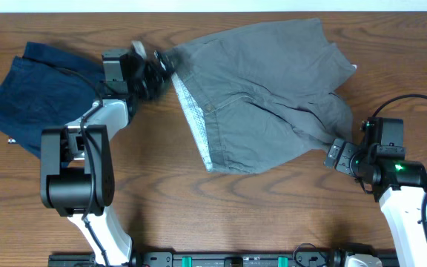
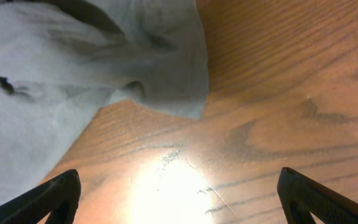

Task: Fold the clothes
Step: 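Grasp the shorts' waistband with the left gripper and pull it left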

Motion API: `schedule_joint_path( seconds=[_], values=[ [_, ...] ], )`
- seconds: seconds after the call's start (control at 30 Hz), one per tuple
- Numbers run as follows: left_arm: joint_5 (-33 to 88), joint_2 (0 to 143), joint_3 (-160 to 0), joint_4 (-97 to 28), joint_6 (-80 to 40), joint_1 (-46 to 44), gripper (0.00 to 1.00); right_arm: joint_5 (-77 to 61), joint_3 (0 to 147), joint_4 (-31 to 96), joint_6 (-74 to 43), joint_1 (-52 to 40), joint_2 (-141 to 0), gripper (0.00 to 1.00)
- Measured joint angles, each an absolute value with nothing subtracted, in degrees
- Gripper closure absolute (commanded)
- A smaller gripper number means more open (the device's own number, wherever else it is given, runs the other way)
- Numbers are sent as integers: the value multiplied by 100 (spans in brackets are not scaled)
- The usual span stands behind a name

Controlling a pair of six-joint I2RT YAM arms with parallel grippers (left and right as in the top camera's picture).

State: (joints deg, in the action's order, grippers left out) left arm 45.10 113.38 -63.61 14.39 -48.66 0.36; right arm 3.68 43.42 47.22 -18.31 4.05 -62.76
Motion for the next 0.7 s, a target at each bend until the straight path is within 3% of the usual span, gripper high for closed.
schedule_joint_path(
  seconds=[0.17, 0.47, 0.53, 0.63, 0.7],
  values=[
    [5439, 11345, -6285, -1664, -3809, -327, 2, 370, 4342, 4696, -1704, 405, -6455, 1],
    [5277, 11249, -6361, -3050, -2414, -1310, 2, 370, 4342, 4619, -1645, 405, -7183, 1],
    [5146, 11227, -6392, -3186, -2318, -1527, 9, 368, 4342, 4556, -1629, 405, -7297, 1],
    [4862, 11212, -6429, -3546, -2224, -1844, 11, 368, 4342, 4501, -1625, 405, -7424, 1],
    [4580, 11170, -6445, -3795, -2250, -2086, 30, 368, 4342, 4453, -1623, 405, -7505, 1]
  ],
)
